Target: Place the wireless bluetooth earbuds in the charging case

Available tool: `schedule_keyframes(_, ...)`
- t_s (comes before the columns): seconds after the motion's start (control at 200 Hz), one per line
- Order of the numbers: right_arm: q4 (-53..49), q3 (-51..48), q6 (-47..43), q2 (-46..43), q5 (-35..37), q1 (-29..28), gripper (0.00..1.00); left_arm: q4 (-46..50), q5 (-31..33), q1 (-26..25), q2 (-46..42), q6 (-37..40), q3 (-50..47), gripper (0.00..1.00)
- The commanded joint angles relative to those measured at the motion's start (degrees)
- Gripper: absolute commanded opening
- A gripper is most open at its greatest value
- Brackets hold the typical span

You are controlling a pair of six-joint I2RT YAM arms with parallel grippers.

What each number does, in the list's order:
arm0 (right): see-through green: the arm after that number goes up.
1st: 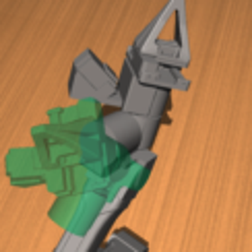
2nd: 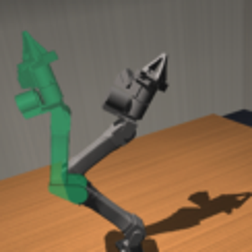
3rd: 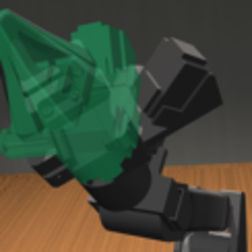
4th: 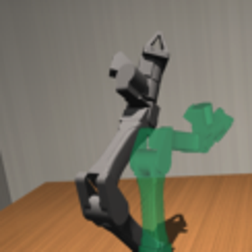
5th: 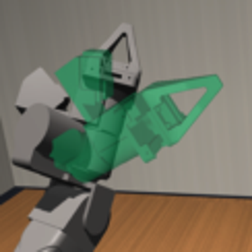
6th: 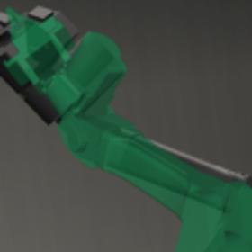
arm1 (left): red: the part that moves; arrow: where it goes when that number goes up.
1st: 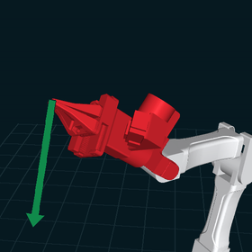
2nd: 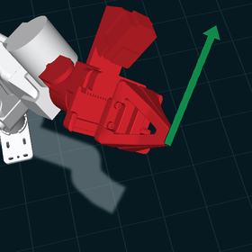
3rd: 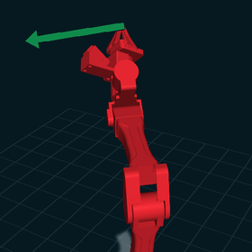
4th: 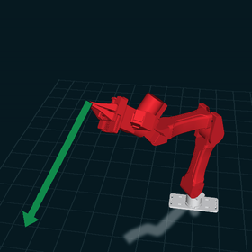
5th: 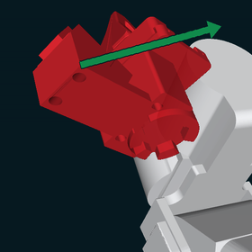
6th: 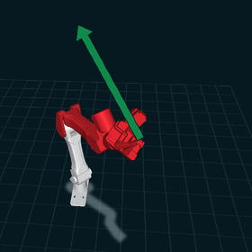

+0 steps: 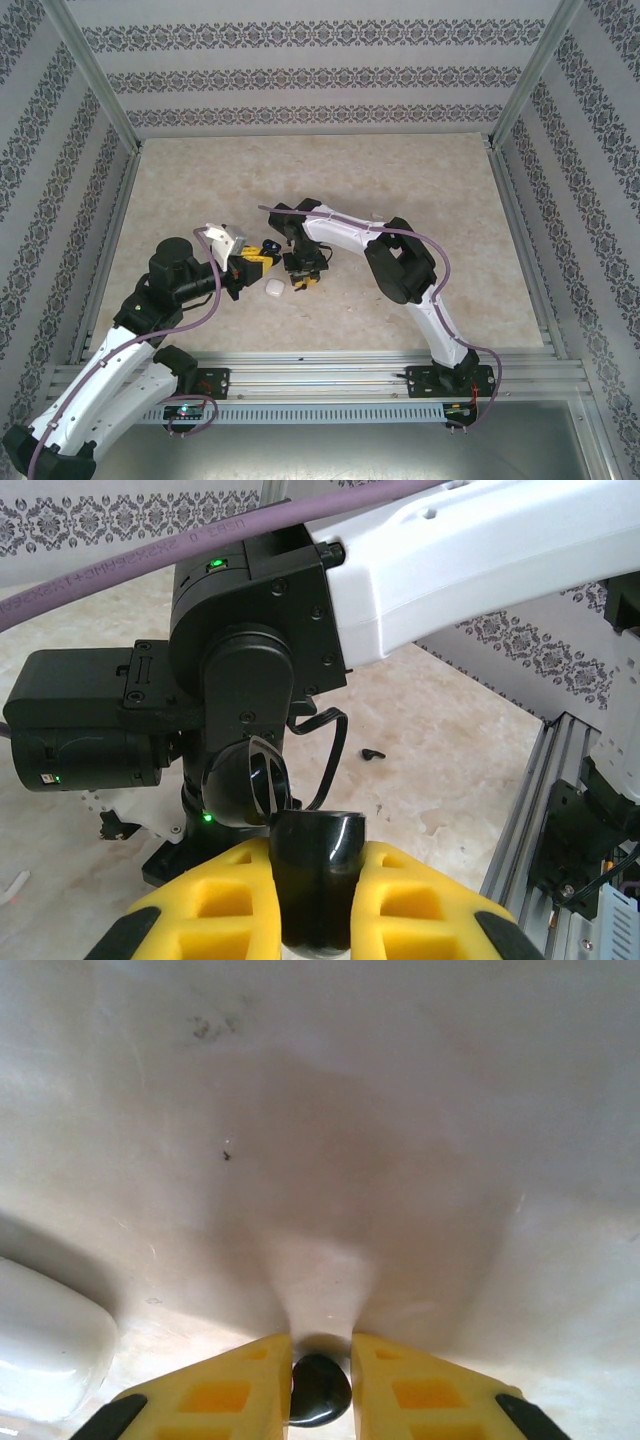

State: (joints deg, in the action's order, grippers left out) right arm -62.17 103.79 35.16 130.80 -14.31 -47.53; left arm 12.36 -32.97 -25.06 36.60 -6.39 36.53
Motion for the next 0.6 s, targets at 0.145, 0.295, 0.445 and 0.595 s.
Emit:
schedule_keyframes(0.145, -4.2, 1.1, -3.2, -0.7, 2.8, -0.9, 0.33, -4.4, -1.4, 0.3, -0.9, -0.4, -0.9, 0.00)
schedule_keyframes(0.295, -0.5, -2.7, 2.4, -5.0, 1.2, -0.3, 0.44, -3.2, -1.4, 0.3, -1.1, 0.2, -0.6, 0.00)
schedule_keyframes(0.445, 10.5, -10.6, 10.3, -11.1, -3.4, -0.3, 0.47, -1.7, -1.5, 0.4, -2.3, 0.4, -1.0, 0.00)
schedule_keyframes(0.595, 11.9, -11.7, 11.5, -11.2, -3.2, -0.5, 0.39, -0.7, -1.7, 0.4, -3.4, 0.3, -1.4, 0.00)
